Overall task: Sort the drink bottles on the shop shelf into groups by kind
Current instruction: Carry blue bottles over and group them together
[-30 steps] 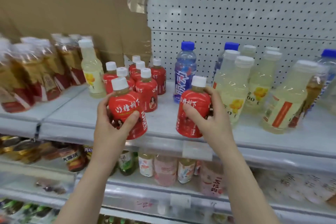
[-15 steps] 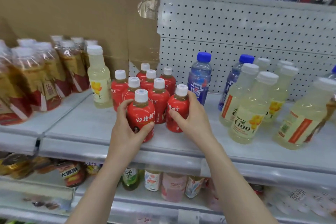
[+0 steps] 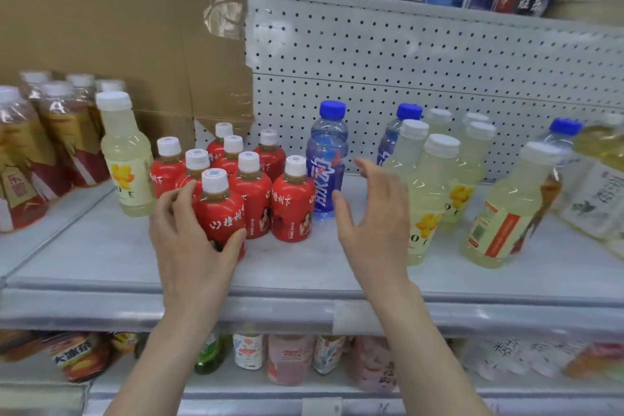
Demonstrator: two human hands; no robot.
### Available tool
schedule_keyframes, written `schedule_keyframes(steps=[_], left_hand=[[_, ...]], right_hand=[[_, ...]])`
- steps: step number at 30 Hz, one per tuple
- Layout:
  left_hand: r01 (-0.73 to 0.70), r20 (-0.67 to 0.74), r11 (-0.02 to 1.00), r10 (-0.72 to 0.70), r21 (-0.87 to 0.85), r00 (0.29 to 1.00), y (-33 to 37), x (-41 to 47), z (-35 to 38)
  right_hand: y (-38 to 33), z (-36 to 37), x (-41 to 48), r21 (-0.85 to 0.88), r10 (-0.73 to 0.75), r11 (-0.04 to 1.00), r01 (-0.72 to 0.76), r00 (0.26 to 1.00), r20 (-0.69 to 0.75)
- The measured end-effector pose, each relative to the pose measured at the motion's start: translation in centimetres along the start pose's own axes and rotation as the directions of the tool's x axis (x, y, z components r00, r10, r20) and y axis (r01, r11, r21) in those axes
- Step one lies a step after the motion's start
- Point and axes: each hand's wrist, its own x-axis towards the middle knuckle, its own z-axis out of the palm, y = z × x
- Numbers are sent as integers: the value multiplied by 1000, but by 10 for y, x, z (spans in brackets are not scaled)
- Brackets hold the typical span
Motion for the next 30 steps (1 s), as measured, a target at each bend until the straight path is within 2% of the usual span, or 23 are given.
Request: schedule_keyframes(steps=[2,4,5,7,9,10,14,16,18,24,26,30], left_hand=[[-122,-94,993,121,-5,988,19,-5,4],[-238,-95,967,230,-86,968,41,-6,17],[-271,-57,952,265,-145,962,55,-4,26],[-313,29,925,327,-217,945,83,6,48],[-324,106,914,357,-245,928,109,22,76],[-299,144,920,342,-255,929,119,31,89],[-34,294,965,112,-259,949,145,70,127],[23,314,973,52,-231,948,145,81,133],[-35,327,979,100,-199,940,145,79,133],[-404,356,908,415,-109,837,151,24,117],[-398,316,912,409,-101,856,149,14,108],[-249,298,956,286,-156,911,145,15,81]], right_hand=[[17,-29,2,-36,39,998,-49,973,-227],[37,-49,9,-42,142,986,-162,941,-306],[48,-54,13,-44,192,976,-212,943,-272],[63,-57,22,-44,281,957,-285,956,-79],[72,-56,25,-46,313,950,-310,944,103],[74,-57,24,-49,306,952,-302,941,143],[87,-74,22,-68,286,958,-279,945,159],[94,-83,21,-71,294,955,-286,944,151],[99,-87,21,-72,293,956,-285,945,149],[109,-81,26,-74,307,951,-299,939,153],[111,-79,26,-60,320,947,-314,934,159],[114,-75,26,-47,319,948,-315,934,160]])
